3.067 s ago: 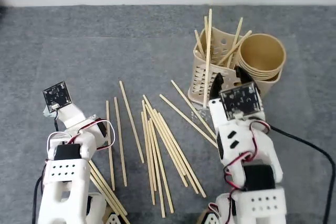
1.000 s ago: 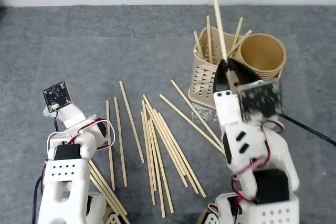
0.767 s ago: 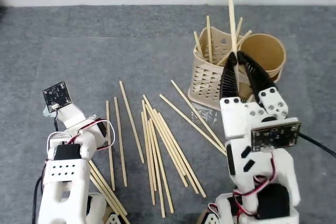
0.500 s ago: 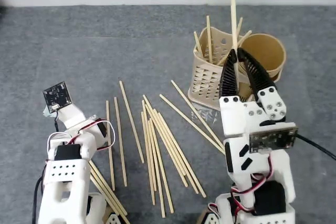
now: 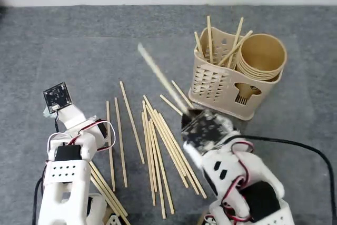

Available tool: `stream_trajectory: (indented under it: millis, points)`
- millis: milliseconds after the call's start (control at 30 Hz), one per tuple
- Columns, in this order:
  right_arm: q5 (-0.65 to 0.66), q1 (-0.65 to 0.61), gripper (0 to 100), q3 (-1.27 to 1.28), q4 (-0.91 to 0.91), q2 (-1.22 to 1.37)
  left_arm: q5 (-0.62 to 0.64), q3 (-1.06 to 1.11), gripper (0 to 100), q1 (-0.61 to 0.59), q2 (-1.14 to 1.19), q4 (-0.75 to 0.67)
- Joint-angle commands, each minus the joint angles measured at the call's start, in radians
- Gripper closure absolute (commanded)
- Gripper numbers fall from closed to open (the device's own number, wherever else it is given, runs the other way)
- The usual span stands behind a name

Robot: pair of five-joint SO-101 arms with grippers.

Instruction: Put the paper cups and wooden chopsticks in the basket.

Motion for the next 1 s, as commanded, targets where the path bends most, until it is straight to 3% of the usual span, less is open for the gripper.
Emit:
stream_trajectory:
  millis: [0,200,467,600,967]
  points:
    - [0.014,-0.061,98.9,0.04,0.099,0.002,-0.002,-0.007,99,0.008,-0.025,-0.018]
    - [0.018,-0.061,98.9,0.193,0.127,0.002,-0.002,-0.007,99,0.008,-0.025,-0.018]
    - [0.069,-0.019,96.8,0.195,0.128,0.114,-0.002,-0.005,99,0.008,-0.025,-0.018]
    - [0.057,0.027,85.7,0.123,0.128,0.252,-0.002,-0.005,99,0.008,-0.025,-0.018]
    - [-0.08,0.012,85.2,-0.206,0.124,0.654,-0.002,-0.005,99,0.008,-0.025,-0.018]
